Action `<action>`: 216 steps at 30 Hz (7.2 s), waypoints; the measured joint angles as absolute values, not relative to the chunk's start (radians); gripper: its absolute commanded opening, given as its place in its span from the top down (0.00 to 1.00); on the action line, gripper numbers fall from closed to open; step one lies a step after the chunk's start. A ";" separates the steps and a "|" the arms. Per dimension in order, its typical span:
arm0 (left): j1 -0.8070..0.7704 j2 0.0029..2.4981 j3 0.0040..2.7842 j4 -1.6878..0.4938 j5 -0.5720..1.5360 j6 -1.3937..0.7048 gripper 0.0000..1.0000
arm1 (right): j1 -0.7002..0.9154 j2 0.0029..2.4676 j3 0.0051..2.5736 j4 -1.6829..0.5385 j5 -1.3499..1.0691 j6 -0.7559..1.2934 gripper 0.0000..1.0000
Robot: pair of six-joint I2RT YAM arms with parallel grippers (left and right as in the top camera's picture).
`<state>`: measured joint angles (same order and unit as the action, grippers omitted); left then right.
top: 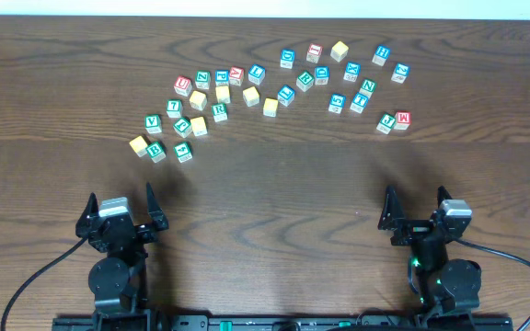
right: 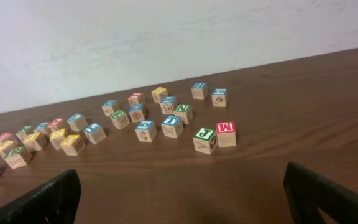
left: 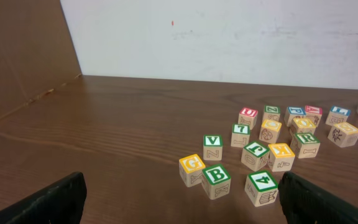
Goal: Spell out ROBOT
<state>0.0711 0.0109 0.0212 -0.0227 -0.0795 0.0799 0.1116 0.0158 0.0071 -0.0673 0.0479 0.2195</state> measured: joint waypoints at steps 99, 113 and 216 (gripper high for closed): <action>0.071 0.234 0.160 -0.070 -0.035 -0.027 0.02 | 0.112 0.015 0.007 -0.067 0.047 0.220 0.01; 0.071 0.758 0.716 -0.310 0.322 -0.070 0.02 | 0.112 0.015 0.007 -0.067 0.047 0.220 0.01; -0.276 2.164 1.726 -0.689 -0.066 -0.525 0.35 | 0.108 1.837 1.902 -1.155 -0.283 0.040 0.02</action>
